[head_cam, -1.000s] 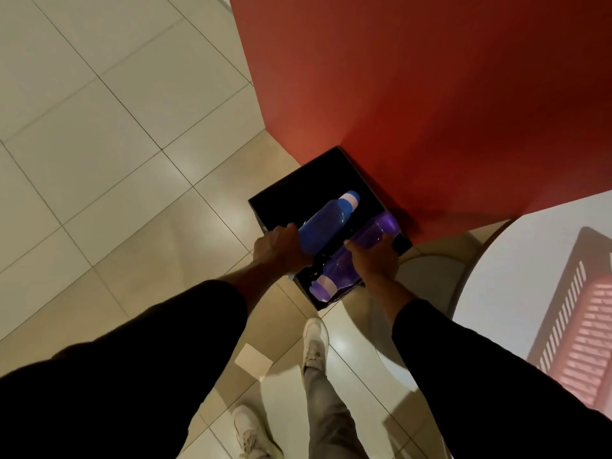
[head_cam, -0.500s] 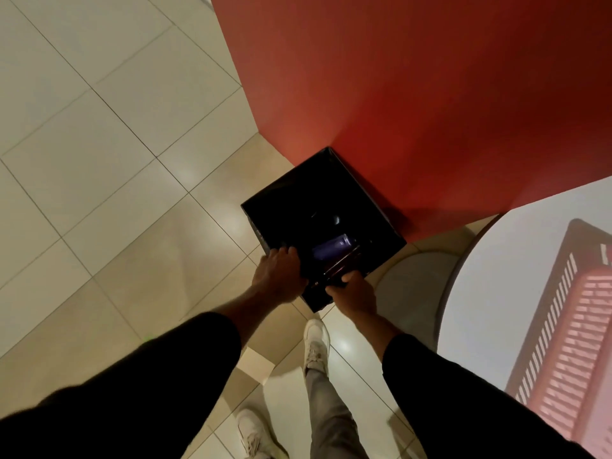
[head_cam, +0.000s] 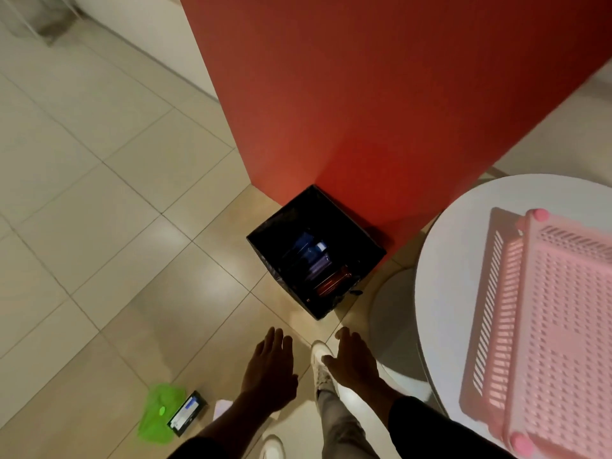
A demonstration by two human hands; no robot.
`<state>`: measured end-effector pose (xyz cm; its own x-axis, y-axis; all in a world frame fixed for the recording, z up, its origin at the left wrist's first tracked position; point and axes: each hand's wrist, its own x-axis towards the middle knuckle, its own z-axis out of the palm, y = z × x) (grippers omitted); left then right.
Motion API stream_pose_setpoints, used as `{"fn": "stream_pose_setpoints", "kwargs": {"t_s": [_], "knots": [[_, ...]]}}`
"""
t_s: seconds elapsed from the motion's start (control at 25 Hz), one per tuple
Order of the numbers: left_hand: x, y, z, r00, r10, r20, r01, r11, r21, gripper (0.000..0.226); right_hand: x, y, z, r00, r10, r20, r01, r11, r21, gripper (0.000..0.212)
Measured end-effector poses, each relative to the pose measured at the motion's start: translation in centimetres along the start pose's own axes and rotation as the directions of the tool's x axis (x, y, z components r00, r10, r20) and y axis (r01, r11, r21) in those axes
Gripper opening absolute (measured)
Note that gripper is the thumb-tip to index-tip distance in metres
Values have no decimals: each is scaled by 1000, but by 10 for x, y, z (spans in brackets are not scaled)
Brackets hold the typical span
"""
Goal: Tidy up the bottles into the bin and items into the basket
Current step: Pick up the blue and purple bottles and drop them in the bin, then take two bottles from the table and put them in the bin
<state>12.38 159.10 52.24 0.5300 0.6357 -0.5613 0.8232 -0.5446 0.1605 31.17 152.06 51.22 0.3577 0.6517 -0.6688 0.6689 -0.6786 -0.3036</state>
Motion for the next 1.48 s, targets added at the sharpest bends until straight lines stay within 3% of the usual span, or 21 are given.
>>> {"fn": "stream_pose_setpoints", "kwargs": {"t_s": [0.16,0.24,0.44,0.6,0.84,1.08,1.28,1.48], "knots": [[-46,2,-19,989,145,-23,-144,989,39,94,-67,5,6,987,-39,-158,39,999,-4,83],[-86,-3,-28,966,237,-99,-231,970,71,94,-121,-1,19,972,-45,-229,42,999,-18,81],[-164,-13,-19,907,406,-113,-389,909,150,100,-224,-9,73,958,29,-284,-34,999,-12,81],[-214,-13,3,839,544,-7,-519,803,291,102,-297,-6,109,923,119,-367,-109,993,47,86],[-241,11,29,772,633,56,-610,714,344,104,-352,27,132,869,199,-453,-190,980,68,94],[-298,88,85,573,793,209,-785,457,419,104,-462,100,207,743,481,-466,-365,874,320,96],[-351,144,140,421,854,305,-854,260,451,108,-546,152,269,662,615,-429,-450,783,429,101],[-436,212,203,328,877,352,-879,147,454,110,-641,213,336,604,711,-361,-486,687,540,113]]}}
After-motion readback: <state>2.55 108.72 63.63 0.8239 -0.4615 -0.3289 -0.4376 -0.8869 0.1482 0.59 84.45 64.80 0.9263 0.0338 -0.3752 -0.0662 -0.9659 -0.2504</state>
